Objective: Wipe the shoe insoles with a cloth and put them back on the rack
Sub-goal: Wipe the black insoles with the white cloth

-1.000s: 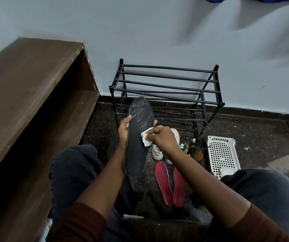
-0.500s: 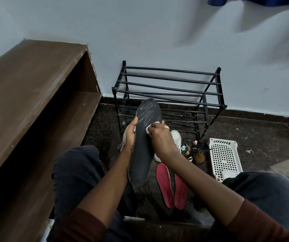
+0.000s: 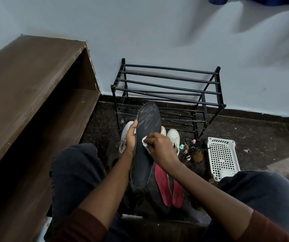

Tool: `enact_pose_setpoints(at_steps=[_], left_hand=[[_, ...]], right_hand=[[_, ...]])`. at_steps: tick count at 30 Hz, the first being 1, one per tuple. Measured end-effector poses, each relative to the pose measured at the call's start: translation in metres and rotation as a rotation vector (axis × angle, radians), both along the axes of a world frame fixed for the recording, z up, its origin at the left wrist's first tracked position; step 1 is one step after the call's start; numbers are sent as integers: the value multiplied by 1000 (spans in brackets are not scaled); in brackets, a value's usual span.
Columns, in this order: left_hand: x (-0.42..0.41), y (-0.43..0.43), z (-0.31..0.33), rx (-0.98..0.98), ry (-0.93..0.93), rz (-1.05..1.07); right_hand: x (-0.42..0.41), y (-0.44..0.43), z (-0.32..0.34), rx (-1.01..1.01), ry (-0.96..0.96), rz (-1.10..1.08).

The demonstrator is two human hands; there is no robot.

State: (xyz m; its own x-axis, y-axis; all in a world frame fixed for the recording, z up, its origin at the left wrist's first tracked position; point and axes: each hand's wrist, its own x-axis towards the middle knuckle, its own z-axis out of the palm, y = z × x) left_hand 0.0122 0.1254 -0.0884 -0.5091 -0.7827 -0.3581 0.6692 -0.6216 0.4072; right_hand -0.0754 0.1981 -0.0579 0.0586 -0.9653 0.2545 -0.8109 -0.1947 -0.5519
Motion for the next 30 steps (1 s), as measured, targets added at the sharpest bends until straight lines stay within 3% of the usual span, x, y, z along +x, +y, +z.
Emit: enact_pose_setpoints(at_steps=[10,15,23,30], left_hand=[[0,5,6,-97,85,-111],[-1,5,10,-123,120,-74],[-9,0,7,-52,30,51],[-12,11,9,-32,138,-72]], right_hand=[[-21,-42,12,-12,10,-214],[-15,-36,11,21,10,-226],[-4,-14,1,163,-26,-176],[-22,-47,14,94,7,-249]])
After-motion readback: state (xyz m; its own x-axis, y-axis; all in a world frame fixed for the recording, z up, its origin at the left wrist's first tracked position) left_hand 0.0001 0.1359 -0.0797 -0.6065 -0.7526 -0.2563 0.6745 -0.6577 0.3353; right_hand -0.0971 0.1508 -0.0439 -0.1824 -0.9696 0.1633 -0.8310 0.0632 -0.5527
